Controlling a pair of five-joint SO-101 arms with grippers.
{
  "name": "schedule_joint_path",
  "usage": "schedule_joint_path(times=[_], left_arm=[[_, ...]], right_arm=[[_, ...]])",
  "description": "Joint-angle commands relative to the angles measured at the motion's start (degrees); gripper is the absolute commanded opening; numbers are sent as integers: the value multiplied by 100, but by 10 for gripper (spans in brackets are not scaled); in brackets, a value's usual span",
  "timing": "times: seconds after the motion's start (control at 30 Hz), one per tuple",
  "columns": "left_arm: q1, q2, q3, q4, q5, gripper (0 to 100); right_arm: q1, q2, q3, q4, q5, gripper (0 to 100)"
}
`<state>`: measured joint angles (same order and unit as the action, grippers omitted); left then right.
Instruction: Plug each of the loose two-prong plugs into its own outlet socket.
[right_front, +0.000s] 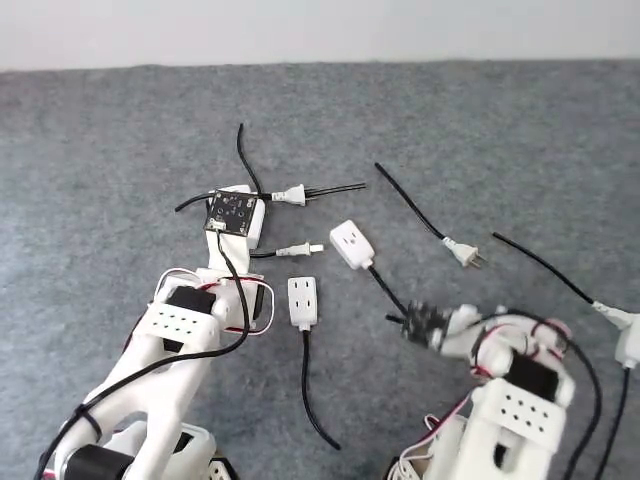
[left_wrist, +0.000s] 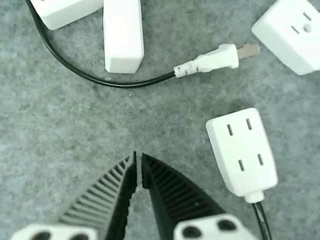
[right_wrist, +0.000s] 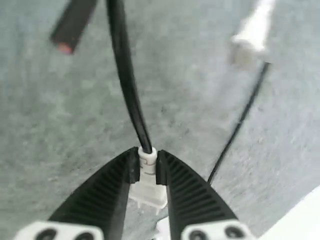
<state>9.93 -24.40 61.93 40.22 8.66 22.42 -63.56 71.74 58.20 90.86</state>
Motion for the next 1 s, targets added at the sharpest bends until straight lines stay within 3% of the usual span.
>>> schedule_joint_path(times=[0.0,0.17,0.43,0.6,0.8,0.97], left_arm=[[-35,-141,-31,-105,-44,13],[-35,-132,-31,-105,-44,13],[-35,-132,-31,-105,-44,13],[-35,-141,-22,-97,-44,13],[-35,-141,-22,-88,-44,13],[-35,-141,-22,-88,-44,13]], right_arm=[[-435,-31,-1477,1341,-1530,11],[-831,-22,-2180,2220,-3253,10],[-822,514,-1776,1411,-5714,10],[-778,1895,-1644,576,-5952,10],[-101,3908,-1987,-681,-5934,10],[286,5429,-2725,-1095,-5705,10]])
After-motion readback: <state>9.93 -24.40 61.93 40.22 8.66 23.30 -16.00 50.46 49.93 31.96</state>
